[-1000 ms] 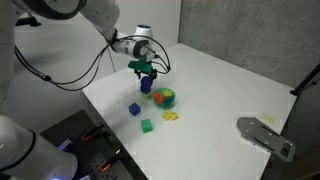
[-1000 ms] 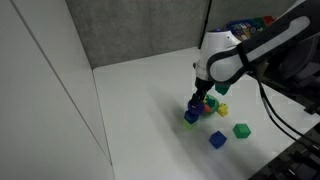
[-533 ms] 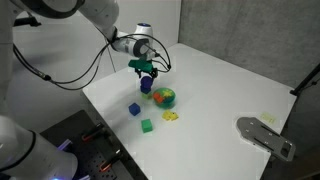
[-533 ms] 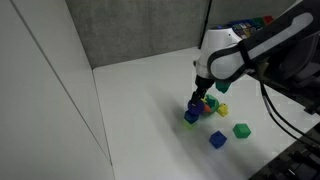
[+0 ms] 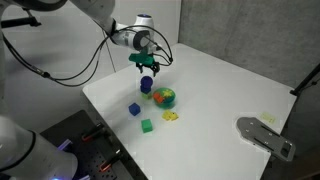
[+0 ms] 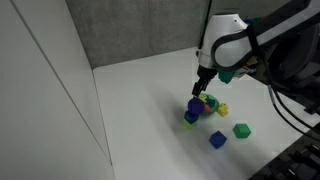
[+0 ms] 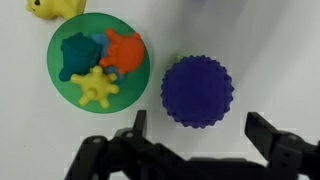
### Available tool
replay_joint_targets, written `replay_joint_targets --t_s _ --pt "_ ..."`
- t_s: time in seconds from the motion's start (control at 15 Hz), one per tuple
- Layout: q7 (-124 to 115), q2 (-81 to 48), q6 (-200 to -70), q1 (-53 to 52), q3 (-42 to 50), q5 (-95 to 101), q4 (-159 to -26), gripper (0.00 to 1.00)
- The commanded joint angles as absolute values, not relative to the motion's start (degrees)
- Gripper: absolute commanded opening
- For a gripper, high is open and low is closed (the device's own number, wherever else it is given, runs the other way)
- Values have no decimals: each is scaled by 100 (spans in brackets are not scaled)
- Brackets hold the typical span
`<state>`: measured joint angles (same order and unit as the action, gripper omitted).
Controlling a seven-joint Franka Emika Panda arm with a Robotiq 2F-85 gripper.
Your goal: Remove the purple ball from the green bowl and put it on top of the blue block that is stacked on the light green block
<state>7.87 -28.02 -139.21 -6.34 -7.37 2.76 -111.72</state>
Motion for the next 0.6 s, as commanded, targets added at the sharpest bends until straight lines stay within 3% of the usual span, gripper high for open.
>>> replay_joint_targets --t_s 0.0,0.53 --pt "712 -2280 -13381 -524 -692 151 -11336 100" --pt "395 -1049 -12284 -277 -335 133 -11879 100"
